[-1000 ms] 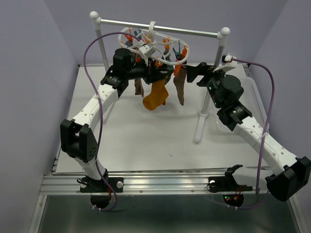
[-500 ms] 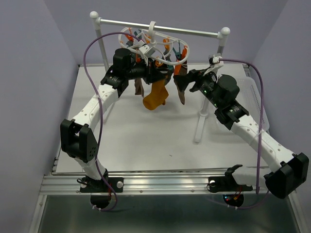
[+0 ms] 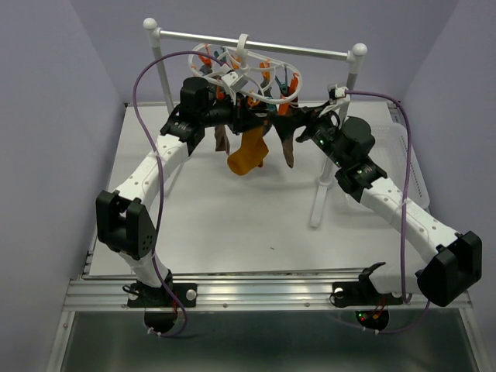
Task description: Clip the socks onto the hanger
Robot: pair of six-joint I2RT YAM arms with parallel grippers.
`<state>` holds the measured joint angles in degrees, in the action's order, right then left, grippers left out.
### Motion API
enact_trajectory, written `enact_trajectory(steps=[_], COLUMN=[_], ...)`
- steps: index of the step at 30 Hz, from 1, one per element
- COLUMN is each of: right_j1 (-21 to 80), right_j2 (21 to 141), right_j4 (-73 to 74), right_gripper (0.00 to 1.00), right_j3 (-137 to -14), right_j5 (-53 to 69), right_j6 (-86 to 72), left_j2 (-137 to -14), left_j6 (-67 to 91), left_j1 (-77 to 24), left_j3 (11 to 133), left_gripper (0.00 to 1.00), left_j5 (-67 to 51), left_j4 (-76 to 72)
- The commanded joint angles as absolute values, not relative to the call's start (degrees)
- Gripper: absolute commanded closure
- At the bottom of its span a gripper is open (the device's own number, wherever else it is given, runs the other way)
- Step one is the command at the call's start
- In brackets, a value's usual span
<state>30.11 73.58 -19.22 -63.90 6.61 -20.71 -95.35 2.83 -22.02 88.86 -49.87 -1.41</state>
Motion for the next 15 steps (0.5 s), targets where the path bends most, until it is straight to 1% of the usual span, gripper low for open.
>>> enact_trajectory(steps=[1,2,6,8,10,11,15], right_j1=[30.7,30.7,30.7,30.7,30.7,30.7,30.7], right_j2=[73.0,73.5,74.3,74.8,75.0,75.1,75.5], right_j4=[-26.3,-26.5,-27.2,-27.9,-28.5,-29.3,-30.1], right_gripper=[0.04,0.07,0.09,0.14,0.15,0.18,0.19], right_j3=[-65.7,-65.7,-66.1,-66.2,-66.3,-66.3,-66.8], right_j5=[7.5,7.8,7.6,6.6,6.3,6.5,6.6], right_j6=[-22.1,-21.7,-21.1,-20.7,-20.7,-20.7,-20.1], left_j2=[-91.1,-90.9,-90.8,-91.0,-91.1,-91.2,-91.4], left_j6=[1.8,1.7,1.7,1.6,1.8,1.8,1.9], left_j1=[-21.6,-21.7,-21.6,-21.6,-21.7,-21.6,-21.6], left_j3=[89.1,89.0,88.9,88.9,89.0,89.1,89.5], left_gripper=[1.0,1.0,1.0,1.0,1.0,1.0,1.0], left_j5=[-50.1,-50.1,-50.2,-50.2,-50.2,-50.2,-50.3], left_j4=[-3.9,-3.9,-4.0,-4.0,-4.0,-4.1,-4.3])
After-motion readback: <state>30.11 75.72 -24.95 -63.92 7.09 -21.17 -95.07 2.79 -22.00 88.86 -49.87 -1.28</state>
